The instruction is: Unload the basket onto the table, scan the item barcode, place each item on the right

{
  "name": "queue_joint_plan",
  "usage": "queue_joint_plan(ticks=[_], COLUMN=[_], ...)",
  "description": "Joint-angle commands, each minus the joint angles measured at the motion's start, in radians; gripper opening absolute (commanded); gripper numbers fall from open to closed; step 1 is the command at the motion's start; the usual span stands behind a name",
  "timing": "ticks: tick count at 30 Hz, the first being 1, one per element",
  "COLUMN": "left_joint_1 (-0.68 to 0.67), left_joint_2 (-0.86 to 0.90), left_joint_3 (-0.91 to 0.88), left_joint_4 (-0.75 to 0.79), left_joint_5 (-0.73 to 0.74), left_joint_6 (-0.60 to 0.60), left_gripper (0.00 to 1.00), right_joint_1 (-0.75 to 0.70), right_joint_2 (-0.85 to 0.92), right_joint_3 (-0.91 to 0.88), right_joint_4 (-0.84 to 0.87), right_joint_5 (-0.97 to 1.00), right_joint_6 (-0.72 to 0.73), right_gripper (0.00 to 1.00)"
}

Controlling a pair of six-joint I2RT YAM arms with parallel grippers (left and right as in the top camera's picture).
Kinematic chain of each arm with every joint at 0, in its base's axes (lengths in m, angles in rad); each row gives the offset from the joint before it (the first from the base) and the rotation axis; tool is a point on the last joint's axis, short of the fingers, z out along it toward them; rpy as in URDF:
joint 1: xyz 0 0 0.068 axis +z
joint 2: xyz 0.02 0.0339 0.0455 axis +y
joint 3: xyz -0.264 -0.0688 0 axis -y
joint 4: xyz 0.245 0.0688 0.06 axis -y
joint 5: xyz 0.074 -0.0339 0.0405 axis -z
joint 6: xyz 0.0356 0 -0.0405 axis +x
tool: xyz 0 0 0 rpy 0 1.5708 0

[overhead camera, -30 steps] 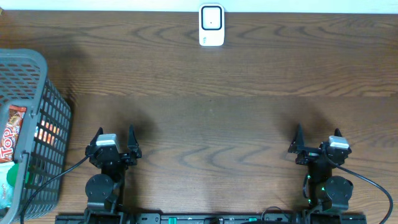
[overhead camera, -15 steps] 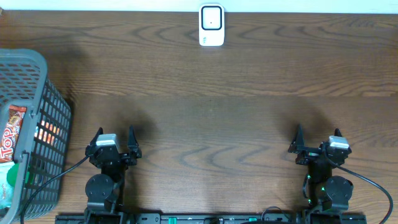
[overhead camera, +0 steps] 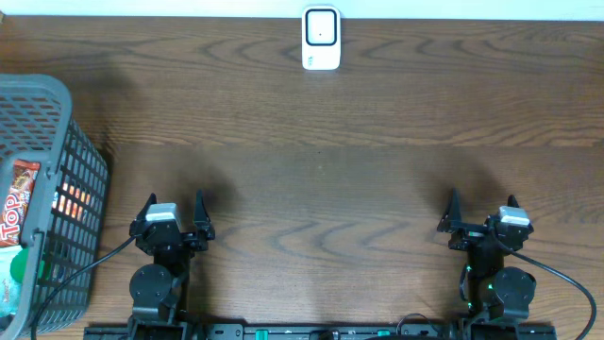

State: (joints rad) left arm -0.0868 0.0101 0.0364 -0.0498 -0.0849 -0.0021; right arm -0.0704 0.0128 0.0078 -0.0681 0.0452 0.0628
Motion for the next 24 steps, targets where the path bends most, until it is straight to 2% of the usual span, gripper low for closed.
queue_joint_plan(ticks=[1, 15, 20, 24], left_joint_1=[0.005, 0.005, 0.005, 0.005], left_joint_2=[-0.006, -0.005, -0.005, 0.013], left_joint_3=[-0.032, -0.032, -0.032, -0.032], left_joint_4=[-0.015, -0.011, -0.019, 0.005], left_joint_5=[-0.02, -0.011, 0.127, 0.164], left_joint_6=[0.009, 0.005, 0.001, -0.035], left_gripper=[0.82, 0.82, 0.82, 0.82], right_joint_1=[0.007, 0.006, 0.007, 0.006], right_joint_2=[0.002, 0.002, 0.002, 0.002], right_joint_3=[-0.002, -0.002, -0.002, -0.002], right_joint_4=[-0.002, -0.002, -0.002, -0.002], right_joint_5=[0.006, 0.006, 0.006, 0.006], right_joint_6=[-0.012, -0.012, -0.012, -0.012], right_gripper=[0.99, 0.99, 0.99, 0.99])
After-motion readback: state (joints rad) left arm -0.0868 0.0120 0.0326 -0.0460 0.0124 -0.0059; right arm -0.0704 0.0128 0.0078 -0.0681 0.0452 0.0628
